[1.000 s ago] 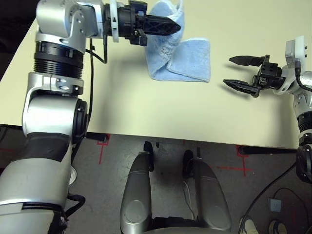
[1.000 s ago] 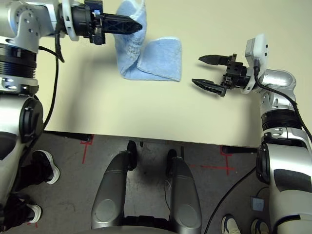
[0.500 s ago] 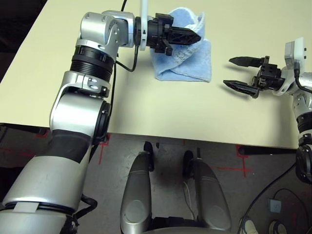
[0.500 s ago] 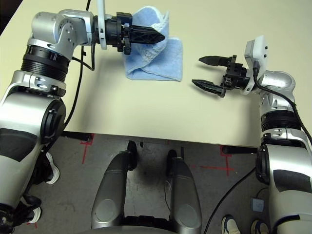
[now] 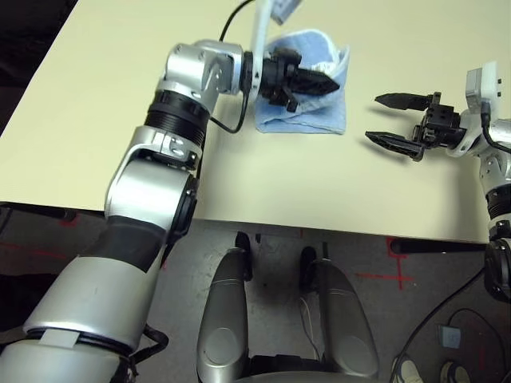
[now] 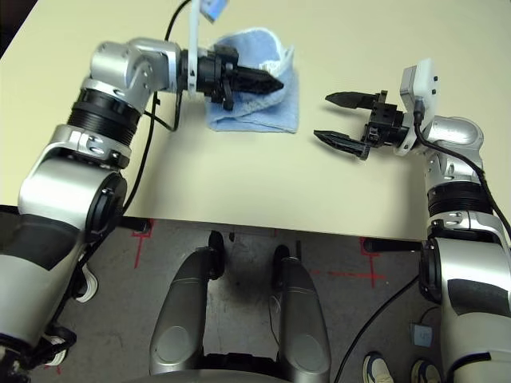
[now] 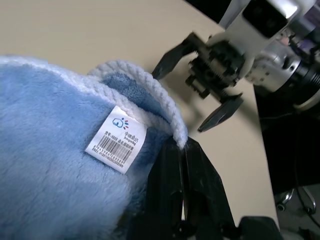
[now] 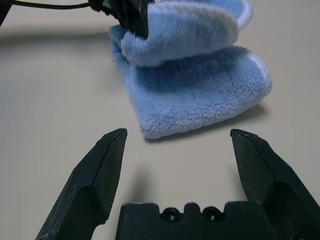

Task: Fold the towel and set it aside.

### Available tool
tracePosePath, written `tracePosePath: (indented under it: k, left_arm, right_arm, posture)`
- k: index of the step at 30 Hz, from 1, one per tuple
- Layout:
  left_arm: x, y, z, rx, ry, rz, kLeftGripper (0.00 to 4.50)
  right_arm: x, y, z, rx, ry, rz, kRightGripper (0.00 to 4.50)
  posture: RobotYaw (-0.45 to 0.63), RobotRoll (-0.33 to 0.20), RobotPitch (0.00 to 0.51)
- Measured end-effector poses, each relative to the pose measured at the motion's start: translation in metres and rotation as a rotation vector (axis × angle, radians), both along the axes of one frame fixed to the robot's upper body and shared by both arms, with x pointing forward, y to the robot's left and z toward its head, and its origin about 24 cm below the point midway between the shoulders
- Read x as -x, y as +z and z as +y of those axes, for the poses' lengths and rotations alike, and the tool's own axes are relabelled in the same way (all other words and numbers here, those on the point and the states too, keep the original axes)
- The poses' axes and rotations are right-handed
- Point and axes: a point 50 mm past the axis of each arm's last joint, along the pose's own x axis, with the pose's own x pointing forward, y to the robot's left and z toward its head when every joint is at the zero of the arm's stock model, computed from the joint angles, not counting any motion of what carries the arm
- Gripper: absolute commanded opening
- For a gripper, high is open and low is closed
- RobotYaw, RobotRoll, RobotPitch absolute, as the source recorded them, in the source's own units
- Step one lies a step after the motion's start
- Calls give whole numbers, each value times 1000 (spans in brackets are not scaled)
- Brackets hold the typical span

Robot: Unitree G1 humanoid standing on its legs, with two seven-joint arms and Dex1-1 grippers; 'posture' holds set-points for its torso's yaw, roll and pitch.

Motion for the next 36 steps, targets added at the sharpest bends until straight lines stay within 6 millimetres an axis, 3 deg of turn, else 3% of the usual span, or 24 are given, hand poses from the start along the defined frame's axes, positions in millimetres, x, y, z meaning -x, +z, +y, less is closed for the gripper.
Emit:
tracePosePath:
  k: [11,15,19,24,29,32,36]
  left_arm:
    - [3,-4,-13,0,-37,13,43]
    - [3,-3,-16,14,-32,-6,1080]
    - [1,6,-12,82,-23,-67,2658]
    - [3,30,20,124,-39,-162,4469]
    - [15,55,57,178,-73,-263,4469]
    - [21,48,91,190,-61,-326,4500]
    - [18,15,111,179,-33,-308,4500]
  right_arm:
    - [0,1,2,-3,0,-2,4500]
    - [0,4,4,0,6,-13,4500]
    - [0,4,5,-2,8,-12,4500]
    - [0,4,4,-3,6,-7,4500]
    - [-1,7,2,-6,-1,-7,4500]
    - [-2,11,3,-19,9,-16,3899]
    - [-2,10,5,-28,24,-10,2410]
  posture:
    - [44,0,374]
    - [48,0,372]
    - [50,0,371]
    - [61,0,366]
    - [61,0,361]
    - [71,0,361]
    - [81,0,365]
